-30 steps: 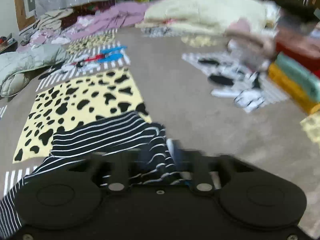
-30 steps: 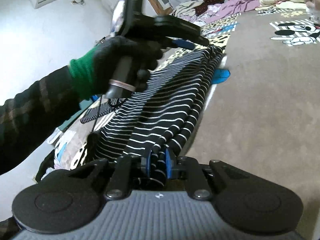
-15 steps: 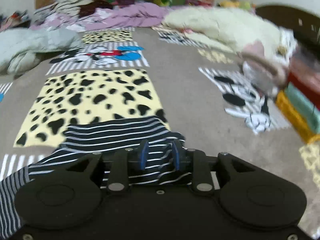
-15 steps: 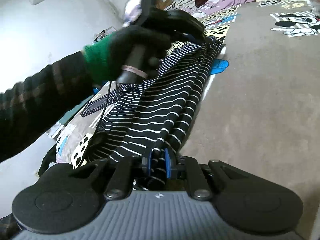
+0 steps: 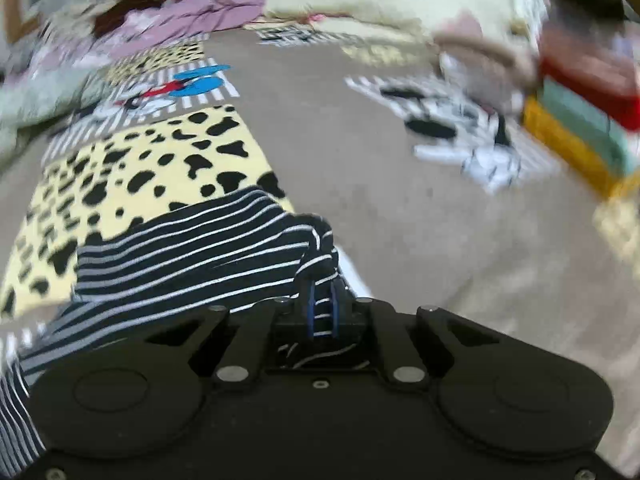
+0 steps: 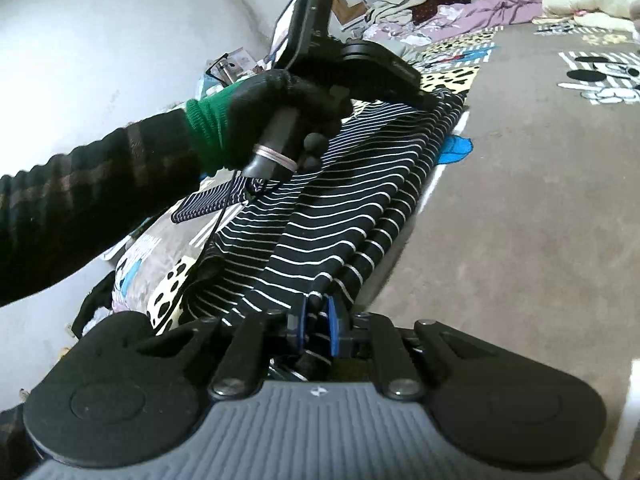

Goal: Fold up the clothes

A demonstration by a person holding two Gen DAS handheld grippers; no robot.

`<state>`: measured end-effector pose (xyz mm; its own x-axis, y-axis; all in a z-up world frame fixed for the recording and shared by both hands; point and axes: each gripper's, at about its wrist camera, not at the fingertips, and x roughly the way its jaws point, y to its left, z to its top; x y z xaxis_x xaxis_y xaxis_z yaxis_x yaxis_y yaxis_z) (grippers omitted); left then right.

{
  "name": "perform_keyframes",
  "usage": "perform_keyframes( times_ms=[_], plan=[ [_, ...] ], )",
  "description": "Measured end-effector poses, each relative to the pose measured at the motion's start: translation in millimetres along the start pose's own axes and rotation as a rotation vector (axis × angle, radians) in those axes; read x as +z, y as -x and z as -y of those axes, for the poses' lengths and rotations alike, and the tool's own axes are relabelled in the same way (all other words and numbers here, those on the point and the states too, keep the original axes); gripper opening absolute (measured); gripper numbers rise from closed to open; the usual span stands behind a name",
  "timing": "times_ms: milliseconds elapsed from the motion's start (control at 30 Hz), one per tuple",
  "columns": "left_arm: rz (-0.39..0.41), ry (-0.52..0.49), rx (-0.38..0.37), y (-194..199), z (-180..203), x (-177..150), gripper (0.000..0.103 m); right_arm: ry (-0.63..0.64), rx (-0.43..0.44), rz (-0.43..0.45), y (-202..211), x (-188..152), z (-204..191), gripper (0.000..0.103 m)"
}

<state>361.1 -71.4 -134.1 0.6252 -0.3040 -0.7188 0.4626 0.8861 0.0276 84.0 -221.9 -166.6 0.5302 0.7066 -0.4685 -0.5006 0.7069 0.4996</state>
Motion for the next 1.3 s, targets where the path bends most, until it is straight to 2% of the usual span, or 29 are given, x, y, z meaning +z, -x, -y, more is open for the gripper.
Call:
perform_keyframes(
  times_ms=[100,167,367,433,500,633,733,800,933,1067,1200,1300],
  plan=[
    [0.062,0.021,0.019,13,-3,9,0.007,-0.016,-0.003,-0.019,-5,-1,3,0.013],
    [0.073,0.008,0.018,13,0,12,0.007,-0.024,0.0,-0.021,-6,-1,4,0.013],
    [-0.011,-0.068,0.093,-22,4,18,0.009,-0.046,0.018,-0.027,-10,-2,8,0.013],
    [0.024,-0.055,0.1,-10,3,23,0.009,-0.049,0.014,-0.032,-11,-2,8,0.013],
    [0.06,-0.029,0.071,3,4,24,0.009,-0.051,0.015,-0.031,-11,-3,8,0.013],
    [-0.022,-0.072,0.112,-14,11,13,0.008,-0.046,0.013,-0.034,-12,-3,8,0.013],
    [0.058,0.025,0.086,16,1,15,0.009,-0.013,-0.009,-0.04,-14,-5,3,0.015],
    [0.117,0.078,0.097,50,-3,9,0.009,-0.001,-0.021,-0.03,-11,-6,1,0.017],
    [0.175,0.176,0.071,119,-6,-33,0.009,-0.023,-0.022,0.005,3,-4,3,0.022],
    [0.179,0.263,0.022,169,8,-94,0.009,-0.004,-0.058,0.056,22,0,1,0.022],
    [0.141,0.32,-0.026,183,26,-147,0.009,0.037,-0.115,0.126,33,1,-6,0.022],
    [0.093,0.376,-0.069,173,32,-174,0.01,0.158,-0.093,0.16,30,-1,-27,0.022]
  ],
)
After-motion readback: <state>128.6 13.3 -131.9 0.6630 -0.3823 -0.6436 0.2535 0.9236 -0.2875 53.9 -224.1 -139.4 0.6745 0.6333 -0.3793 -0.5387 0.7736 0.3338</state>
